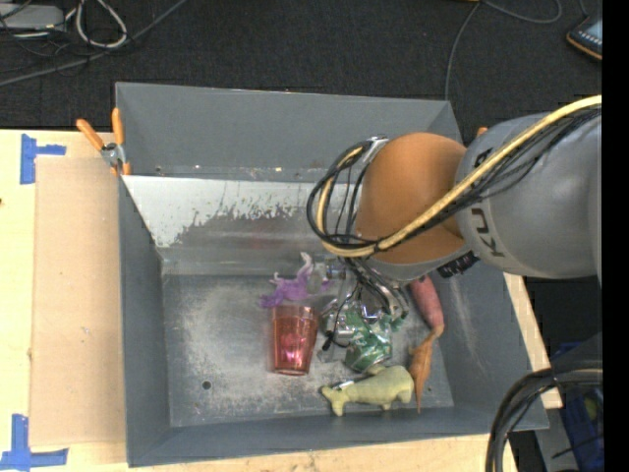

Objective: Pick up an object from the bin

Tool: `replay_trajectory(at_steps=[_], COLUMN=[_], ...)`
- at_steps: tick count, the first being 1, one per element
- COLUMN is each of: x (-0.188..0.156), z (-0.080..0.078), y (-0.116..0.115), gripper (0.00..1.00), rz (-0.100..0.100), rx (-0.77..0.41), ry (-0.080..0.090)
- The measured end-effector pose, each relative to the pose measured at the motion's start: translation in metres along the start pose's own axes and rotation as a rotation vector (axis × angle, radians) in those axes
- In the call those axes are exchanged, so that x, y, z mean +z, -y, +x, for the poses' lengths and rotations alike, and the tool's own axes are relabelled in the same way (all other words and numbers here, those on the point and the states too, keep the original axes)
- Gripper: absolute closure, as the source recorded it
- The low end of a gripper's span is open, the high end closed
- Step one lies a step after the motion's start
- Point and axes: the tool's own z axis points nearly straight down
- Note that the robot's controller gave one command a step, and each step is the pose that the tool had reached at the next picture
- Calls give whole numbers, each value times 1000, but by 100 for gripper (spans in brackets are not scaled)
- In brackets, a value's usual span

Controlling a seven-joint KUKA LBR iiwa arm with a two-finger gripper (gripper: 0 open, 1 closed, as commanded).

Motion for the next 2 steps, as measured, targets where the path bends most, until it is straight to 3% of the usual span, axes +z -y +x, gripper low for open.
replay_trajectory(at_steps=[1, 2], x=[0, 55], z=[0, 39], y=[0, 37], gripper=[0, 0], rz=[0, 0], rx=[0, -24], ry=[0, 0])
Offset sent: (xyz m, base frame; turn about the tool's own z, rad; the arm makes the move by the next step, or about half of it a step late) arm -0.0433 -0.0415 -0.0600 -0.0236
